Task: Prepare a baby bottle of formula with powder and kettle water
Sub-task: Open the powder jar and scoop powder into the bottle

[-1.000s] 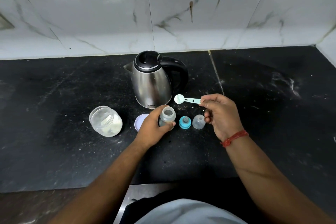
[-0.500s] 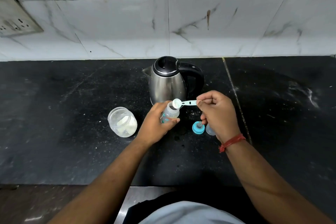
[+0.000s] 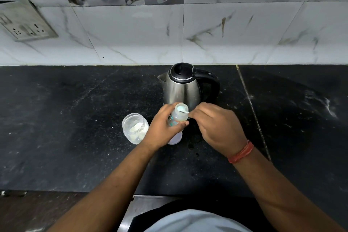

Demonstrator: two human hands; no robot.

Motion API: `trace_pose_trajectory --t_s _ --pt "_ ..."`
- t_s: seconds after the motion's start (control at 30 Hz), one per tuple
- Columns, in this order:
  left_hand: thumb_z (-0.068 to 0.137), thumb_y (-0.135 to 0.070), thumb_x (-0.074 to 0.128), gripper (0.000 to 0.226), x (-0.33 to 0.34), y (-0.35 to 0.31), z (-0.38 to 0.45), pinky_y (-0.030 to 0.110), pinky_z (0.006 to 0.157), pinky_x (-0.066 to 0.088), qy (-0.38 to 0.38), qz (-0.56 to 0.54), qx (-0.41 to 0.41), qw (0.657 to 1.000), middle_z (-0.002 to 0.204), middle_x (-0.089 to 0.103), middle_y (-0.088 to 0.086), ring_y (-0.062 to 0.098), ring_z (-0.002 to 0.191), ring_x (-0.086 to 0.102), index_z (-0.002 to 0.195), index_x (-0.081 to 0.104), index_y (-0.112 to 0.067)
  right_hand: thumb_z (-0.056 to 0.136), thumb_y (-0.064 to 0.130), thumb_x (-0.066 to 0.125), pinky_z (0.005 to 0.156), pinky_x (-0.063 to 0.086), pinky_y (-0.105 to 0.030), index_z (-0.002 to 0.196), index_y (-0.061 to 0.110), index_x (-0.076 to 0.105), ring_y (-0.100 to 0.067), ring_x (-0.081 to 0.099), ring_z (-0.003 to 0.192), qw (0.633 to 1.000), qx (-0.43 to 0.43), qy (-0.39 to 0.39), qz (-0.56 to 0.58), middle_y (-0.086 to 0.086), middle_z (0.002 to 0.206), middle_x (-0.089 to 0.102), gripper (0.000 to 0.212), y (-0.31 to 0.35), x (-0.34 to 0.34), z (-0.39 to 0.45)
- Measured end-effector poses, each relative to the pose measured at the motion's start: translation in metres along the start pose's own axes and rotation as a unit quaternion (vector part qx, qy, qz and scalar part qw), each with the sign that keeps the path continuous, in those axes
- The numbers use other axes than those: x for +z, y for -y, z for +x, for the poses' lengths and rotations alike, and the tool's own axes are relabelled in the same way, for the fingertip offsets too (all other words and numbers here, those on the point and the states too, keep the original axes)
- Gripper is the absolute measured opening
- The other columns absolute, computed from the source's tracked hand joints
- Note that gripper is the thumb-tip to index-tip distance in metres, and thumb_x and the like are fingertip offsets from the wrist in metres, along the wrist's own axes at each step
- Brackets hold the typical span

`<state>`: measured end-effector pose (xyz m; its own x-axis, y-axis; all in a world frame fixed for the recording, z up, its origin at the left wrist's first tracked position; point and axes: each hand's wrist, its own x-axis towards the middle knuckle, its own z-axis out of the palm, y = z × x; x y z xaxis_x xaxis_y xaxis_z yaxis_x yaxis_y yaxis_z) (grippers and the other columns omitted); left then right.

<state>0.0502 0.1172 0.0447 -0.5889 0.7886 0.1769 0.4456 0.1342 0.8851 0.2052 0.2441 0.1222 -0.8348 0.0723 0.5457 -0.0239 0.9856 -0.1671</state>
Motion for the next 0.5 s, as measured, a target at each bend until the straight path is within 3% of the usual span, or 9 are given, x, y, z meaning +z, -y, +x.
trace_pose_trajectory --t_s 0.23,0.37,0.5 --pt "0.084 -0.027 0.084 0.053 -0.003 -0.004 0.000 0.039 0.103 0.050 0.001 -0.004 0.002 1.000 0.117 0.060 -0.011 0.010 0.116 0.059 0.132 0.062 -0.031 0.092 0.007 0.045 0.051 0.051 -0.041 0.094 0.015 0.073 -0.026 0.064 0.071 0.999 -0.009 0.024 -0.025 -0.001 0.086 0.067 0.029 0.001 -0.007 0.001" --pt "0.084 -0.026 0.085 0.053 -0.001 -0.006 -0.003 0.034 0.103 0.048 0.006 -0.005 0.002 1.000 0.118 0.060 -0.012 0.007 0.116 0.059 0.132 0.062 -0.031 0.087 0.006 0.045 0.049 0.050 -0.036 0.093 0.015 0.074 -0.024 0.067 0.069 1.000 -0.007 0.000 -0.010 0.000 0.087 0.069 0.031 -0.003 -0.013 -0.001" --pt "0.084 -0.027 0.084 0.055 0.004 -0.005 -0.005 0.032 0.104 0.048 0.013 0.000 0.001 1.000 0.119 0.059 -0.014 0.004 0.117 0.058 0.134 0.061 -0.027 0.088 0.006 0.050 0.058 0.056 -0.036 0.095 0.012 0.076 -0.020 0.069 0.072 0.994 0.076 -0.052 0.057 0.001 0.091 0.070 0.028 -0.003 -0.012 -0.006"
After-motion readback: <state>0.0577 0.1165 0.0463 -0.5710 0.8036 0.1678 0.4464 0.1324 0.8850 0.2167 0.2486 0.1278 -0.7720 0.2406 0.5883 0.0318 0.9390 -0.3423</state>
